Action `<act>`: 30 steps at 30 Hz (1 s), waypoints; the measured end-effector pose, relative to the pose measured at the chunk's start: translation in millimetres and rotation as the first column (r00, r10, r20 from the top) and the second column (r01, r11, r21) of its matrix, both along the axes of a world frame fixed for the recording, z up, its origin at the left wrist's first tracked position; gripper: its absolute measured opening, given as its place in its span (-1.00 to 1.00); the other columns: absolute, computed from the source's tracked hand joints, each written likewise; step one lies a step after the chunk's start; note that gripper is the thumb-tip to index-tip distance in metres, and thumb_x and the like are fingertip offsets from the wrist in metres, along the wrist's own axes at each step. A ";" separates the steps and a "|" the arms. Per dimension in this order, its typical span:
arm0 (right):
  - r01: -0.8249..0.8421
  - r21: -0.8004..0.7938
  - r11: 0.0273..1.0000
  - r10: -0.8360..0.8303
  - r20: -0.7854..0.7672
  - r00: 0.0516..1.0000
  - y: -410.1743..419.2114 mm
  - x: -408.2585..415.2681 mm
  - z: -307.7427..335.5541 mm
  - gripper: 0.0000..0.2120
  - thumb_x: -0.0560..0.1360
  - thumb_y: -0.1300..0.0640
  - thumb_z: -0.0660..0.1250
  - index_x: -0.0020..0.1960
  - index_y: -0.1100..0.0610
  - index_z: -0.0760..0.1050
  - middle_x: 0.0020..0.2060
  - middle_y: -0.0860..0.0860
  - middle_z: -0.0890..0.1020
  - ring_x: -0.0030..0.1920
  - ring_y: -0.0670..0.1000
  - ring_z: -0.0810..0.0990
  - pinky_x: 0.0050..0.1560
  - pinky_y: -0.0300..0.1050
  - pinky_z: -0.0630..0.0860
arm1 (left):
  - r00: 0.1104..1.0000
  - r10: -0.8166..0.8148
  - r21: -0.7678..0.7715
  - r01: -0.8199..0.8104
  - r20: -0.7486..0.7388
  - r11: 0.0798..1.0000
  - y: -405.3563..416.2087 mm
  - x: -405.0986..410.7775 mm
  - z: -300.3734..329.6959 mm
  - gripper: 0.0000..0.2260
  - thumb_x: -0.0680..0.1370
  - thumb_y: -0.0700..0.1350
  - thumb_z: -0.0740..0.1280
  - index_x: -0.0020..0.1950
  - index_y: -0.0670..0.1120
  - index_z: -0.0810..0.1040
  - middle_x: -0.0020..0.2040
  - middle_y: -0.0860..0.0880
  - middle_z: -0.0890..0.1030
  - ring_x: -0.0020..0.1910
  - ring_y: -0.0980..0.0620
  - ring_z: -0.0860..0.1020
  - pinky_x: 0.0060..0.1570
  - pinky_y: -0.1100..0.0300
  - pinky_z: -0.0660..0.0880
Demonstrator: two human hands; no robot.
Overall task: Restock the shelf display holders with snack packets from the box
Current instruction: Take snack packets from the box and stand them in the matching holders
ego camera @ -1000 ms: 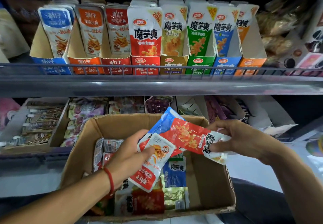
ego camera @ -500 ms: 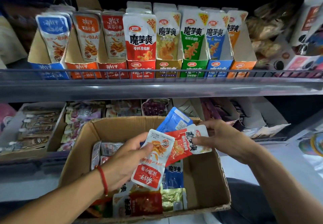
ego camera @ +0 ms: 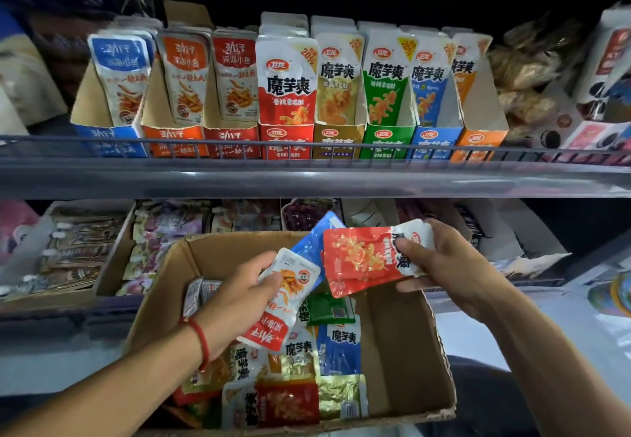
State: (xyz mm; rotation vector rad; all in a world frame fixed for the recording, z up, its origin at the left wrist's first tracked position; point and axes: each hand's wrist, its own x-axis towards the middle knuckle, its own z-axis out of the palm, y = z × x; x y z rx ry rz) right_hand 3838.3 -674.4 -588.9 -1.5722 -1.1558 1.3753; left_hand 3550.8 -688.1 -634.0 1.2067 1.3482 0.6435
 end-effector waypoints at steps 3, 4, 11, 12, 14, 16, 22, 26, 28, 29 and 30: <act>0.012 0.059 0.998 -0.014 0.020 1.000 -3.3 3.2 5.7 -0.78 0.62 0.17 0.34 0.22 0.21 0.48 0.06 0.14 0.72 0.03 0.09 0.75 -0.19 -0.06 0.71 | 0.972 -0.090 -0.023 0.087 -0.217 0.996 -1.2 -7.0 -6.8 -0.82 0.71 -0.07 0.18 0.21 0.14 0.53 -0.09 -0.10 0.74 -0.18 -0.18 0.72 -0.18 -0.01 0.60; 0.012 0.070 0.998 -0.013 0.011 1.000 -4.2 3.0 6.5 -0.78 0.61 0.17 0.35 0.23 0.21 0.48 0.06 0.14 0.72 0.03 0.09 0.75 -0.17 -0.07 0.71 | 0.962 -0.110 -0.038 0.104 -0.249 0.994 -2.3 -6.6 -8.5 -0.81 0.71 -0.06 0.18 0.26 0.14 0.52 -0.09 -0.12 0.74 -0.21 -0.17 0.71 -0.21 0.01 0.57; -0.002 0.021 1.000 0.006 -0.183 0.983 -10.0 -11.1 11.6 -0.79 0.60 0.24 0.34 0.23 0.22 0.51 0.06 0.15 0.73 0.05 0.14 0.74 -0.18 -0.05 0.71 | 0.938 -0.128 -0.020 0.128 -0.322 0.992 -1.0 -1.6 -6.7 -0.86 0.69 -0.08 0.23 0.10 0.05 0.59 -0.11 -0.13 0.74 -0.15 -0.19 0.72 -0.21 -0.02 0.63; -0.005 0.026 1.000 0.011 -0.208 0.978 -9.5 -13.2 13.1 -0.78 0.61 0.25 0.34 0.24 0.22 0.51 0.07 0.15 0.73 0.06 0.15 0.74 -0.17 -0.02 0.72 | 0.939 -0.127 -0.011 0.131 -0.320 0.991 0.0 -2.3 -3.9 -0.85 0.68 -0.10 0.24 0.06 0.06 0.60 -0.13 -0.11 0.74 -0.18 -0.16 0.72 -0.19 -0.06 0.64; 0.014 0.045 0.999 -0.001 -0.275 0.962 -7.1 -17.4 17.5 -0.76 0.61 0.24 0.33 0.27 0.23 0.51 0.09 0.17 0.73 0.09 0.15 0.73 -0.12 0.00 0.72 | 0.931 -0.099 0.049 0.124 -0.352 0.991 3.5 -5.0 7.2 -0.82 0.68 -0.11 0.25 -0.05 0.10 0.58 -0.16 -0.10 0.73 -0.26 -0.10 0.71 -0.22 -0.08 0.64; 0.065 0.072 0.995 -0.037 -0.344 0.938 -3.1 -21.8 25.5 -0.75 0.60 0.23 0.33 0.27 0.22 0.51 0.10 0.16 0.72 0.10 0.13 0.73 -0.12 -0.03 0.72 | 0.912 -0.060 0.181 0.145 -0.407 0.973 7.5 -10.2 21.6 -0.81 0.68 -0.12 0.23 -0.09 0.09 0.53 -0.11 -0.17 0.71 -0.44 0.09 0.62 -0.39 0.07 0.55; 0.135 0.342 0.930 -0.055 -0.234 0.971 16.2 -45.3 64.9 -0.68 0.51 0.33 0.44 0.23 0.22 0.48 0.04 0.15 0.74 0.01 0.12 0.75 -0.17 -0.12 0.70 | 0.817 0.202 0.689 0.291 -0.540 0.664 30.0 -31.0 59.8 -0.82 0.68 -0.08 0.15 -0.06 0.01 0.49 -0.14 0.11 0.56 -0.21 0.17 0.56 -0.30 0.35 0.45; 0.029 0.666 0.746 -0.120 0.091 0.989 35.8 -64.2 103.8 -0.69 0.50 0.22 0.51 0.19 0.16 0.51 -0.03 0.03 0.73 -0.04 0.01 0.74 -0.04 -0.12 0.67 | 0.761 0.314 0.788 0.393 -0.568 0.474 53.1 -37.6 68.8 -0.71 0.66 -0.04 0.09 0.12 -0.14 0.55 0.17 -0.03 0.51 0.05 0.06 0.54 -0.04 0.21 0.56; -0.077 0.759 0.647 -0.216 0.279 0.936 45.9 -72.4 121.2 -0.69 0.49 0.12 0.54 0.16 0.07 0.51 -0.07 -0.07 0.69 -0.10 -0.05 0.70 -0.09 -0.15 0.63 | 0.726 0.354 0.791 0.430 -0.590 0.436 59.2 -39.3 74.4 -0.74 0.68 -0.08 0.12 0.11 -0.16 0.56 0.31 -0.11 0.48 0.19 -0.02 0.52 0.06 0.08 0.60; -0.126 0.786 0.605 -0.267 0.349 0.898 50.4 -76.5 127.7 -0.68 0.48 0.09 0.55 0.15 0.03 0.51 -0.09 -0.13 0.66 -0.14 -0.07 0.66 -0.12 -0.15 0.59 | 0.717 0.366 0.792 0.438 -0.593 0.426 61.8 -40.2 75.6 -0.78 0.68 -0.12 0.15 0.11 -0.16 0.56 0.39 -0.13 0.45 0.27 -0.06 0.50 0.14 -0.01 0.59; -0.173 0.806 0.566 -0.295 0.394 0.870 53.4 -81.2 132.7 -0.69 0.48 0.09 0.55 0.14 -0.02 0.49 -0.09 -0.19 0.62 -0.16 -0.09 0.63 -0.14 -0.15 0.57 | 0.716 0.375 0.797 0.437 -0.589 0.418 62.9 -40.2 77.6 -0.80 0.67 -0.14 0.17 0.10 -0.15 0.57 0.44 -0.14 0.42 0.34 -0.09 0.47 0.23 -0.08 0.55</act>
